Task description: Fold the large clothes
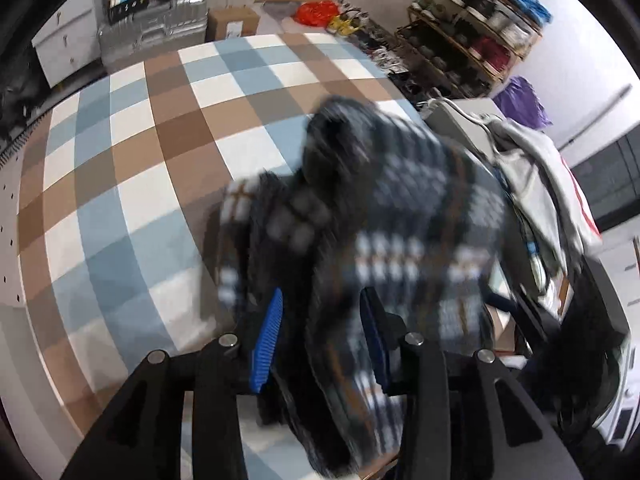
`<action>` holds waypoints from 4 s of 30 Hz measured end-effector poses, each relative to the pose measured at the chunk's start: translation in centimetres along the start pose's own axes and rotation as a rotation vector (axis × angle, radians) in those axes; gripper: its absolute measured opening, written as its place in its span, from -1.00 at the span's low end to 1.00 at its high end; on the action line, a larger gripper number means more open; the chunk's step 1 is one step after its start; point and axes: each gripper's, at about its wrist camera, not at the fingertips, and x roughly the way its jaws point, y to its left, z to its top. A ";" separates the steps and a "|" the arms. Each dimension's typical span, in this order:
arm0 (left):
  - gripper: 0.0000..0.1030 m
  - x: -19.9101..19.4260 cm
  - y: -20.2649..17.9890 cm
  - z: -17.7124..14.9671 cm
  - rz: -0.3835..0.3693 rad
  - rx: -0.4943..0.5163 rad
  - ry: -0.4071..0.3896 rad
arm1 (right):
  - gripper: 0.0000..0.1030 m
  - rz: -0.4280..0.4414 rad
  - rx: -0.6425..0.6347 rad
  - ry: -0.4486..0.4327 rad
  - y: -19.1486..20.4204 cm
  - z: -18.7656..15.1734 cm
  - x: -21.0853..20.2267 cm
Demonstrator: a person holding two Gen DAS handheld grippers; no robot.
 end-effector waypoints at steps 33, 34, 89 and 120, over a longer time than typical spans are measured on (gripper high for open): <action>0.05 8.0 2.1 -8.2 0.057 -0.170 -0.147 | 1.00 -0.222 -0.188 0.261 -0.3 10.7 7.0; 0.05 8.0 1.9 -8.2 0.047 -0.169 -0.144 | 1.00 -0.218 -0.203 0.255 -0.1 10.8 7.4; 0.07 3.9 -2.0 -3.0 0.194 -0.045 -0.306 | 1.00 0.559 0.320 -0.055 -9.3 -0.6 -0.9; 0.23 8.7 -0.6 -8.3 0.281 -0.007 -0.294 | 1.00 0.330 0.127 -0.184 -6.0 -1.9 -1.3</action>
